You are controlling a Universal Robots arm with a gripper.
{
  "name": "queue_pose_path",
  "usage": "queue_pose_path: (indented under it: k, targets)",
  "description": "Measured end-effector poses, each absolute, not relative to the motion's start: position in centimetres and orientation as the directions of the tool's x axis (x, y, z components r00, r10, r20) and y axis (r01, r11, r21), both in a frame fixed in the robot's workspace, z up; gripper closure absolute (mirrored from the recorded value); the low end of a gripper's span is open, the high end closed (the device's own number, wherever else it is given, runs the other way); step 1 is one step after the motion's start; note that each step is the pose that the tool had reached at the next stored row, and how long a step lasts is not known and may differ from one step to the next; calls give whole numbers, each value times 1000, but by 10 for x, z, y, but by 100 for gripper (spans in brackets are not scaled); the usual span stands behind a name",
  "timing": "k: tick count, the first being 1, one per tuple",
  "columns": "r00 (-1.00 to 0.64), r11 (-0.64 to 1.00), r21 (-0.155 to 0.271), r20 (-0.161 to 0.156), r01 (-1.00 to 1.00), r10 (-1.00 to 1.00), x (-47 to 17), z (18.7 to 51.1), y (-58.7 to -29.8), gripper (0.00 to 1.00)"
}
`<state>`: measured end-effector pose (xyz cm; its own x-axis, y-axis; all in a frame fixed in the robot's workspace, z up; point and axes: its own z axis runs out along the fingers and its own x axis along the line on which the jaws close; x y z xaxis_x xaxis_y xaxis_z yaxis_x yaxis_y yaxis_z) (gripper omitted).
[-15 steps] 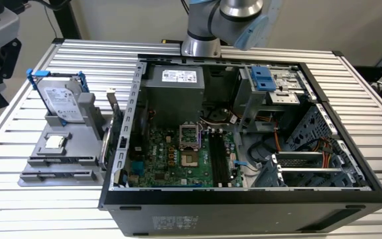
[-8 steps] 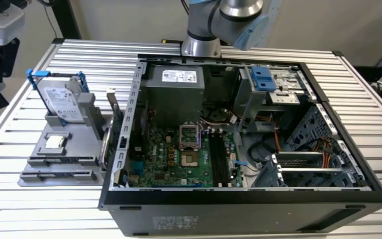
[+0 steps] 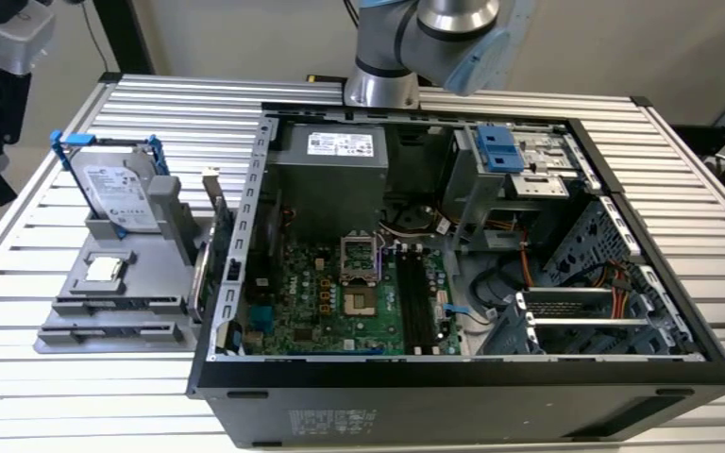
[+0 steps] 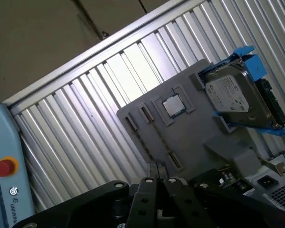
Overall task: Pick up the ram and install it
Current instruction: 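Pick up the ram and move it above insertion slot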
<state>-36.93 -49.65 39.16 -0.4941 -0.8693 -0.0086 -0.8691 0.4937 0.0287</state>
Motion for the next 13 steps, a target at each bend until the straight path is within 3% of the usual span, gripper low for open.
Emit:
queue_pose_path:
  k: [13]
  targets:
    - [-288,288,27,-9,-957,-957,-369,392,-497,100]
